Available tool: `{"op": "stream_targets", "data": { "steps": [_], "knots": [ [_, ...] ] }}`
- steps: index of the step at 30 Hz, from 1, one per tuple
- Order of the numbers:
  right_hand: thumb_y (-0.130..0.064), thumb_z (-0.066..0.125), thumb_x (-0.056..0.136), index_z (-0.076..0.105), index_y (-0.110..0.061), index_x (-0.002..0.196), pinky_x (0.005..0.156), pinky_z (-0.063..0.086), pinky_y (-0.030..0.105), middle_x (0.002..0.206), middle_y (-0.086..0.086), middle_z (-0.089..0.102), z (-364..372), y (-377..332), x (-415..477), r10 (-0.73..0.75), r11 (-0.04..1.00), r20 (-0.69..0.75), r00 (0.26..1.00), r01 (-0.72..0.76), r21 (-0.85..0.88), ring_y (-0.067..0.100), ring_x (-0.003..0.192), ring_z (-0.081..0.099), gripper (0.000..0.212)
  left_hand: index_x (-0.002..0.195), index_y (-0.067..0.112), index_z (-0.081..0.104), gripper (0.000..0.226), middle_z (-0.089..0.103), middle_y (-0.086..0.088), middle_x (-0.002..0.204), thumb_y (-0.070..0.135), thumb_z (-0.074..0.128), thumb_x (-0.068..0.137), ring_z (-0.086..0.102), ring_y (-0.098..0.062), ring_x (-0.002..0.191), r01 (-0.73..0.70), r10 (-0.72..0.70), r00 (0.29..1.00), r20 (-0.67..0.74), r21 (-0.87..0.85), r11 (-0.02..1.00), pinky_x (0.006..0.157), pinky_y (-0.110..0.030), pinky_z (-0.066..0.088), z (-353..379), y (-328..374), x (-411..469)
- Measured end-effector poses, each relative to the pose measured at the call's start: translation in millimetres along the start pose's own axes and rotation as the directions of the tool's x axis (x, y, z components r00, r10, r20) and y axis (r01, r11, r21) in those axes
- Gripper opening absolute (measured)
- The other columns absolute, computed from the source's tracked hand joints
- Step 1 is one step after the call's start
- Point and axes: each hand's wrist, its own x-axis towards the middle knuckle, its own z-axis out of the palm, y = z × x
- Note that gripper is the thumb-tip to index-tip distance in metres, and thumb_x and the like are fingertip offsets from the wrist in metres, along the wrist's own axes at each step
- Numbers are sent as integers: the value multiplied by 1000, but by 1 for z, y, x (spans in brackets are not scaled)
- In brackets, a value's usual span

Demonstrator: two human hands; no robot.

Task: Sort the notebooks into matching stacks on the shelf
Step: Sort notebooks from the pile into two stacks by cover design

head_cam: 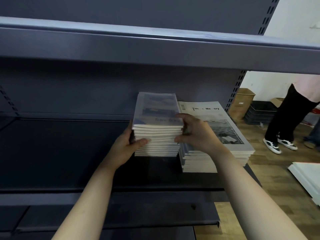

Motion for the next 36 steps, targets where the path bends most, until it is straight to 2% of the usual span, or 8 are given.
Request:
{"op": "stream_targets", "data": {
  "steps": [3,6,10,14,20,25,28,36],
  "knots": [
    [-25,84,71,50,-30,135,68,41,7,97,-8,67,2,2,0,-14,1000,-31,999,14,-7,5,85,63,73,136,22,45,68,63,31,112,44,67,75,60,8,104,19,-18,998,-60,13,1000,86,-6,45,6,-8,-1],
    [-25,84,70,52,-29,136,71,40,3,101,-13,67,3,1,3,-15,1000,-47,999,14,-10,2,87,61,73,132,20,51,58,66,25,111,35,69,79,62,3,104,9,-10,992,-126,-8,1000,83,-6,45,8,-12,1],
    [-25,85,69,53,-25,137,84,49,24,106,-7,69,8,-1,7,-13,1000,-73,997,14,7,11,93,63,75,112,37,61,34,69,23,103,22,70,84,64,2,98,-16,17,970,-243,6,1000,81,-7,46,9,-11,5],
    [-26,85,68,53,-27,137,81,44,20,103,-6,70,9,0,8,-4,1000,-89,996,4,1,9,92,62,76,110,37,61,28,69,26,99,20,66,88,64,4,94,-28,39,958,-283,43,999,78,-7,46,19,-9,3],
    [-23,86,67,55,-27,135,82,45,15,103,-8,71,9,4,7,11,996,-95,995,-2,90,5,93,64,75,116,32,55,55,67,22,101,14,81,72,62,8,95,16,7,975,-224,100,995,79,-3,45,16,-9,0],
    [-22,87,66,54,-24,137,84,46,14,107,-8,70,10,7,9,19,991,-88,996,-7,131,4,97,63,78,122,24,55,55,64,24,101,6,77,75,61,9,96,-28,70,963,-259,161,987,83,-5,44,18,-11,2],
    [-20,87,66,54,-22,137,77,40,4,104,-10,69,9,9,9,14,992,-89,996,-3,124,2,94,62,78,117,27,56,52,65,26,99,6,77,75,61,9,94,-42,89,961,-262,179,983,82,-5,45,18,-11,3],
    [-22,87,67,53,-23,137,83,45,15,103,-8,70,5,8,8,10,996,-83,997,-2,93,7,97,64,78,110,45,51,51,64,29,102,8,72,81,59,11,98,-35,81,969,-234,196,980,82,-1,41,21,-9,1]
  ]
}}
